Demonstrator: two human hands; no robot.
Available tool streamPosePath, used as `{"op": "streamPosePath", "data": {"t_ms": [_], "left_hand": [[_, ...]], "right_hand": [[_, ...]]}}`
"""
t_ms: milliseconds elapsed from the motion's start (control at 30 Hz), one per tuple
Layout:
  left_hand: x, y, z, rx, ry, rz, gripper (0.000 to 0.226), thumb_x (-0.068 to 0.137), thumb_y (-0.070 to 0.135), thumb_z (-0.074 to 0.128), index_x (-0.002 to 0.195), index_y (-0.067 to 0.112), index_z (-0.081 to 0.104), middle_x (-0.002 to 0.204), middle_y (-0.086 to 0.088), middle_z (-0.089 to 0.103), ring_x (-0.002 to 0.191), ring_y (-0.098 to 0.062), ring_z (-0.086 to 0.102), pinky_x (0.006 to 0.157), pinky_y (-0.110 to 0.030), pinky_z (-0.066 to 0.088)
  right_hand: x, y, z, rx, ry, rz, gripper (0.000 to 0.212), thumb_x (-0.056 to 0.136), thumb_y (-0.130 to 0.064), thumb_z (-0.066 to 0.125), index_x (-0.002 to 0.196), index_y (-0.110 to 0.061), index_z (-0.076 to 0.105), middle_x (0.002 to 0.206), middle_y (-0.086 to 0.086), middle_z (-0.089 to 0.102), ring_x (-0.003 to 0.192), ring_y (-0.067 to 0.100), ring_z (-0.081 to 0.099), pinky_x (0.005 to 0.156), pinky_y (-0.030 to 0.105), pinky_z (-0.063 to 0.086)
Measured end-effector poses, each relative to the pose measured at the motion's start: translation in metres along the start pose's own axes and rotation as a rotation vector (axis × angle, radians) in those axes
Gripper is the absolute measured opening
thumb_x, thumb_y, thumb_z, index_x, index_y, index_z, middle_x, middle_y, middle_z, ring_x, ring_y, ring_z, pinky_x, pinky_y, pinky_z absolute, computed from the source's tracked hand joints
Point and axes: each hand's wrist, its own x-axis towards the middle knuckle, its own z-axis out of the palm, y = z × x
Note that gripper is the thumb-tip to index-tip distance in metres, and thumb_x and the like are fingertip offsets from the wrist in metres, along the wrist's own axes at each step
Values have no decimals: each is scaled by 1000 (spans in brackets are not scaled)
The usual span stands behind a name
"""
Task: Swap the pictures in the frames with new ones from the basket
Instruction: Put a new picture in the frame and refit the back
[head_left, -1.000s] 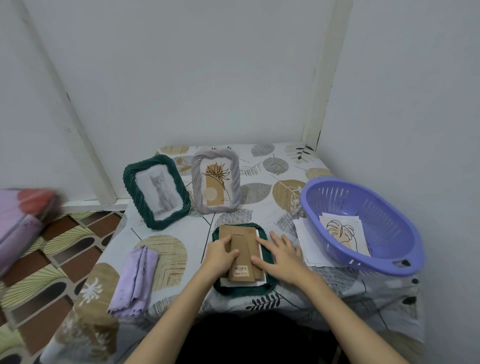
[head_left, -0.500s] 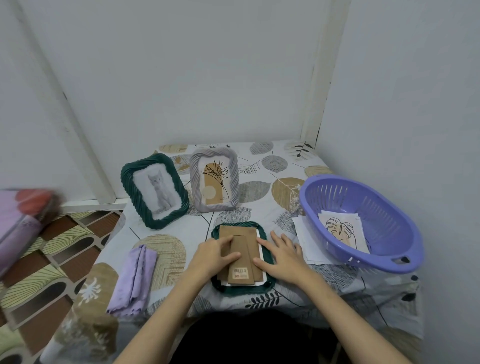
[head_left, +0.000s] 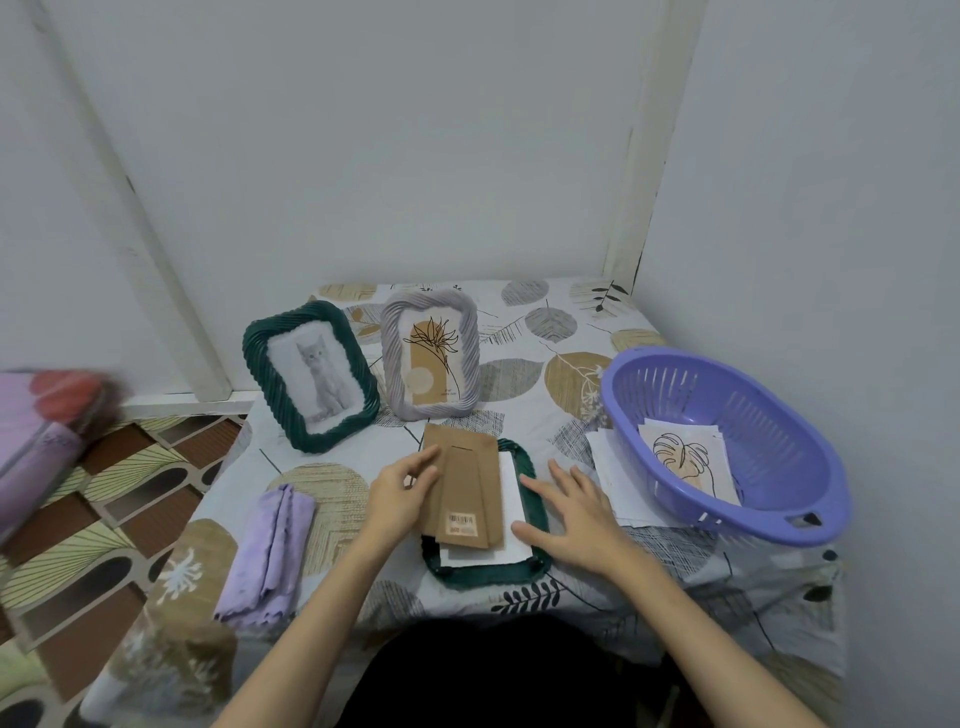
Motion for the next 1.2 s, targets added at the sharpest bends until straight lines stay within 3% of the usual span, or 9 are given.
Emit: {"op": "streamPosePath", "data": {"t_ms": [200, 333, 567, 733, 867, 1000, 1200], "left_hand": [[-3, -10, -1, -53, -34, -9, 35, 89, 14, 58, 124, 15, 58, 110, -12, 64, 94, -15, 53, 81, -24, 40], [-3, -10, 4, -65, -77, -18, 36, 90, 18, 58, 126, 17, 57, 112, -7, 63, 99, -14, 53, 80, -21, 38], [-2, -4, 8, -90, -95, -13, 37, 90, 15, 57, 127, 14, 55, 124, -8, 60, 105, -12, 51, 92, -23, 39], [-1, -3, 12, -89, -104, -9, 38, 89, 16, 58, 127, 13, 55, 125, -7, 60, 112, -18, 54, 98, -33, 44], [-1, -5, 17, -39, -138, -4, 41, 89, 20, 59, 129, 15, 53, 122, -6, 61, 106, -18, 57, 94, -35, 48], [0, -4, 18, 104, -121, 61, 43, 90, 25, 58, 132, 18, 51, 121, -1, 61, 97, -10, 53, 83, -20, 42], [-1, -5, 13, 407, -146, 168, 43, 92, 32, 52, 134, 23, 48, 124, -2, 62, 109, -17, 58, 88, -25, 43]], "right_hand": [[2, -5, 1, -46, -18, -3, 70, 71, -75, 41, 136, -53, 27, 157, -3, -2, 143, 25, -6, 114, 47, 4], [1, -2, 3, -50, -4, -4, 62, 79, -69, 46, 136, -53, 25, 157, -3, -2, 143, 23, -6, 115, 46, 3], [2, -1, 0, -48, -2, -9, 57, 83, -60, 48, 136, -53, 26, 157, -2, 1, 143, 24, -3, 114, 44, 6], [2, -5, -4, 76, 31, 13, 55, 82, -61, 31, 136, -53, 26, 157, -4, 6, 143, 22, 0, 113, 45, 7], [2, -3, -1, 32, 5, 9, 54, 84, -67, 37, 136, -53, 27, 157, -5, 3, 143, 22, -2, 113, 45, 6], [3, -3, 0, -26, -6, 9, 57, 82, -70, 39, 135, -54, 26, 157, -4, 2, 143, 24, -2, 113, 45, 5], [3, -3, -1, -53, -3, 7, 57, 82, -68, 43, 135, -55, 25, 157, -1, 2, 143, 26, -1, 113, 44, 6]]}}
